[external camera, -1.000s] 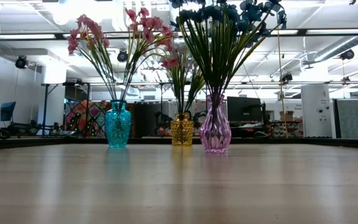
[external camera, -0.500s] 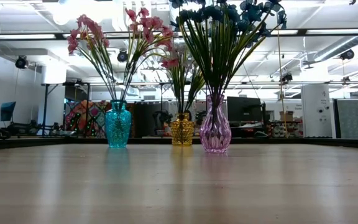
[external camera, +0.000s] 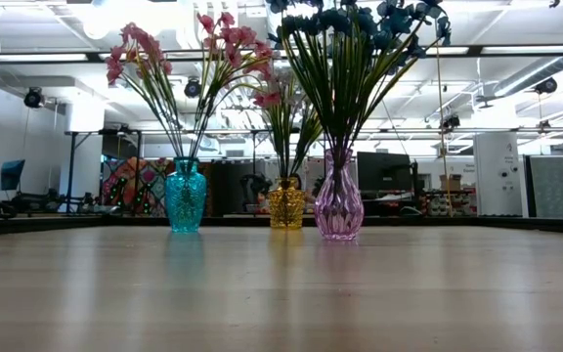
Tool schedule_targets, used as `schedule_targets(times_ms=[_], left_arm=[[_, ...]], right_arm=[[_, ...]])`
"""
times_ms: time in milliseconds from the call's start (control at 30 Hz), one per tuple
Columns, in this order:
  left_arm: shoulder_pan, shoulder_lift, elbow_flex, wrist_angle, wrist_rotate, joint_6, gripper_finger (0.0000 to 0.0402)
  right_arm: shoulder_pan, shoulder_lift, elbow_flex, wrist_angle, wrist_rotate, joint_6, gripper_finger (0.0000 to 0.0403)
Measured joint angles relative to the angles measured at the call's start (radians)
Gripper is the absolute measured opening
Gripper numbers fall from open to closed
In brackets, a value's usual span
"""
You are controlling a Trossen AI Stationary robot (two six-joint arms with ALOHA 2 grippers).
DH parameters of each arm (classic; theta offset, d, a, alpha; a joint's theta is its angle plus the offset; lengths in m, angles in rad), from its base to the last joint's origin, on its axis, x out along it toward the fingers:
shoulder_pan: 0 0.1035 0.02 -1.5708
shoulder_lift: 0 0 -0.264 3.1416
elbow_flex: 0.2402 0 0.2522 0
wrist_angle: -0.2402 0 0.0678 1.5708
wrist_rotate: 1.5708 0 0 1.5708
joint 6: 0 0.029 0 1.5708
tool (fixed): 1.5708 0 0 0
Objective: Sort flowers into vase by color
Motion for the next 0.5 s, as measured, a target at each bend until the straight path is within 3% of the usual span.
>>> schedule_targets(times_ms=[167, 500], left_arm=[[-0.022, -0.105, 0.0, -0.147, -0.017, -0.025, 0.0], [-0.032, -0.305, 0.003, -0.61, -0.395, -0.151, 0.0]], right_arm=[[0.006, -0.041, 0.001, -0.036, 0.012, 0.0, 0.0203], [0.006, -0.057, 0.001, -0.052, 0.013, -0.004, 0.0203]])
